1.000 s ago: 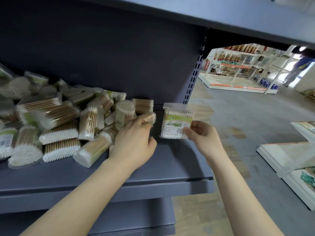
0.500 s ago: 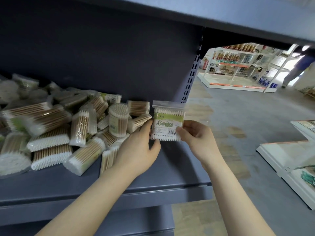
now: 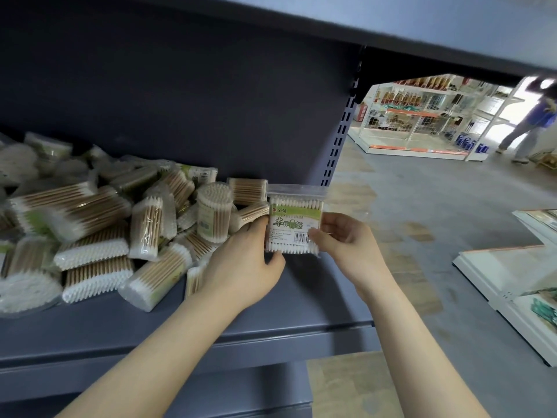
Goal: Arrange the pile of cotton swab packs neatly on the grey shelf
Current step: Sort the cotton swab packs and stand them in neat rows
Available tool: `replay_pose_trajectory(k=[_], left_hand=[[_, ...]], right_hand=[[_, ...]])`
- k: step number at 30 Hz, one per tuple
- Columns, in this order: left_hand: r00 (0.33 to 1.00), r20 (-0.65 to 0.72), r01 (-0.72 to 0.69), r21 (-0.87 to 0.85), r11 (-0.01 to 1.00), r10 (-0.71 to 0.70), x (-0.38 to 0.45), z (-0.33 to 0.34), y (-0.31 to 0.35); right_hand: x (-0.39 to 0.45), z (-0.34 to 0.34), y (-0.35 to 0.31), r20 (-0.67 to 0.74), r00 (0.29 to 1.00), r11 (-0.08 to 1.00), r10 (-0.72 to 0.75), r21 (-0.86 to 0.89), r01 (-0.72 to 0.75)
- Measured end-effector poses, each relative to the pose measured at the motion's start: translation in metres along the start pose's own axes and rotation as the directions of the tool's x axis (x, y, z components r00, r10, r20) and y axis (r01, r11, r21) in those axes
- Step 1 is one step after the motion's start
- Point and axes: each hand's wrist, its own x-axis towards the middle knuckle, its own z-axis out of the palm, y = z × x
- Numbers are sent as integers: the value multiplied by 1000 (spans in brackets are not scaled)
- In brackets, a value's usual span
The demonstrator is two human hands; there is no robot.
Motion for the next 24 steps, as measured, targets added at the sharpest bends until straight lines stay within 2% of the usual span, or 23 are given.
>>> replay_pose_trajectory(k=[6,10,13,16,21,24], left_hand=[[999,43,-18,166,986,11,-2,-8,-4],[998,32,-61,173,983,56,-5,-13,-8],[996,23,-93,185,978,90,0,-13,-9],[992,38,-121,201,972,116,7,-9,-7],[991,47,-135,271,953,127,22,-1,-3],[994,33,-111,331,937,106,30,5,1]], right_hand=[[7,2,18,-81,996,987,28,-153,-40],[14,2,33,-130,990,978,47,-193,-72],[12,3,38,-120,991,945,-54,-327,12],[17,1,41,-36,991,886,-133,-452,102],[32,-4,51,9,989,855,-147,-501,132],[40,-10,51,23,973,801,-230,-564,203]])
